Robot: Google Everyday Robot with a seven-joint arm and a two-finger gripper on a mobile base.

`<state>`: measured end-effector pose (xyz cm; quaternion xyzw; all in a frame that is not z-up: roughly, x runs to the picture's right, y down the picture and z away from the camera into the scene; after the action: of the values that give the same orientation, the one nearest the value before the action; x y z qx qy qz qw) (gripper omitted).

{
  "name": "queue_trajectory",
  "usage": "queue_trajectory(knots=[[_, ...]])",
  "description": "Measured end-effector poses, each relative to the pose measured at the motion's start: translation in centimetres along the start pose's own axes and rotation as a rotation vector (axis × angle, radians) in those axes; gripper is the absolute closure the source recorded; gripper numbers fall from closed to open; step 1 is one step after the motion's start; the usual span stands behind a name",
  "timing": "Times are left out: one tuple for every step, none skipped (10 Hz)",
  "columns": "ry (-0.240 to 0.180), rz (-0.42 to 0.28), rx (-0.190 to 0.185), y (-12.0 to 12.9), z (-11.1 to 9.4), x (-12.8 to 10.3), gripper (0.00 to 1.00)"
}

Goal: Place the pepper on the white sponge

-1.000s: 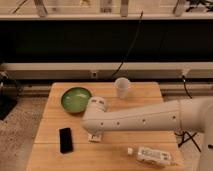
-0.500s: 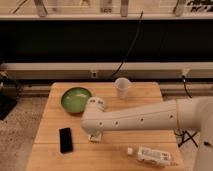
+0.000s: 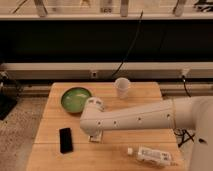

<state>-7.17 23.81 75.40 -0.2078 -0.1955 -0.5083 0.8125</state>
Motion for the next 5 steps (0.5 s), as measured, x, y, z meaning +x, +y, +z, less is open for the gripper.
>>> queue_trajectory(knots=[[-0.003,-0.007,-0.002,-0.07,0.11,-0.15,0.73],[-0.003,-0.012,-0.005,-0.1,0.15,-0.25,0.62],[-0.003,-0.017,-0.011,-0.03,0.23,-0.36,0.5],[0.002,-0.02,-0.014,-0.04,0.3,-0.4,0.41],[0.011,-0.02,-0.02,0.02,0.36,-0.34,0.32]])
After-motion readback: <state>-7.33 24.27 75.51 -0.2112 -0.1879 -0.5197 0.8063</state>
